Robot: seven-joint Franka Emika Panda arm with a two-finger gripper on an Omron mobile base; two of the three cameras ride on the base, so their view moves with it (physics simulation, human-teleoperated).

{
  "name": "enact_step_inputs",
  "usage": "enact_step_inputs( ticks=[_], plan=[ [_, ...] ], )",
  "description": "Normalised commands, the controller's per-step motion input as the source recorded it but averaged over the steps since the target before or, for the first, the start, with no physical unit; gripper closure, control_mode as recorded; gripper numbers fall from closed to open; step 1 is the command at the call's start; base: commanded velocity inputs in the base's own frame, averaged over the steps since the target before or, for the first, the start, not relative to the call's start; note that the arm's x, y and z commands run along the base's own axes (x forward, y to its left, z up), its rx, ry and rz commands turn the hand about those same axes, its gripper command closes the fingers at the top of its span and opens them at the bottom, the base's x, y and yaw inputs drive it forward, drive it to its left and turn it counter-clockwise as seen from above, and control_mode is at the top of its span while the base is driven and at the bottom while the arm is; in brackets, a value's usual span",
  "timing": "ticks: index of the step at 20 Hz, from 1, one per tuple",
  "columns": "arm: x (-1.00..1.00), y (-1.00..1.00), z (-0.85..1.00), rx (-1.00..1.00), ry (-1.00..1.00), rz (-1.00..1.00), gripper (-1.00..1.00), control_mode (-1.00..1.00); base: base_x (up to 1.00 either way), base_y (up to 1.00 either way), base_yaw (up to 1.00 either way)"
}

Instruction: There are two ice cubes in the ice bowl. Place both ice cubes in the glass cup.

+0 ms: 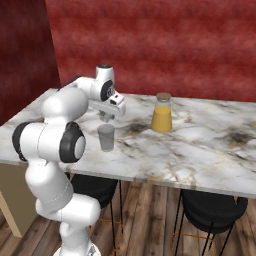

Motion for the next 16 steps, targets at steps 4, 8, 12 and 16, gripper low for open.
enact_step_inputs(
  ticks=[4,8,12,16],
  plan=[
    [0.21,0.0,-0.01,0.0,0.01,0.0,1.0,-1.0,0.0,0.0,0.0],
    [0.13,0.08,-0.18,0.0,0.04,0.0,1.0,-1.0,0.0,0.0,0.0],
    [0.03,0.19,-0.34,0.0,0.05,0.0,1.0,-1.0,0.0,0.0,0.0],
    [0.01,0.14,-0.26,0.0,0.02,0.0,1.0,-1.0,0.0,0.0,0.0]
  ],
)
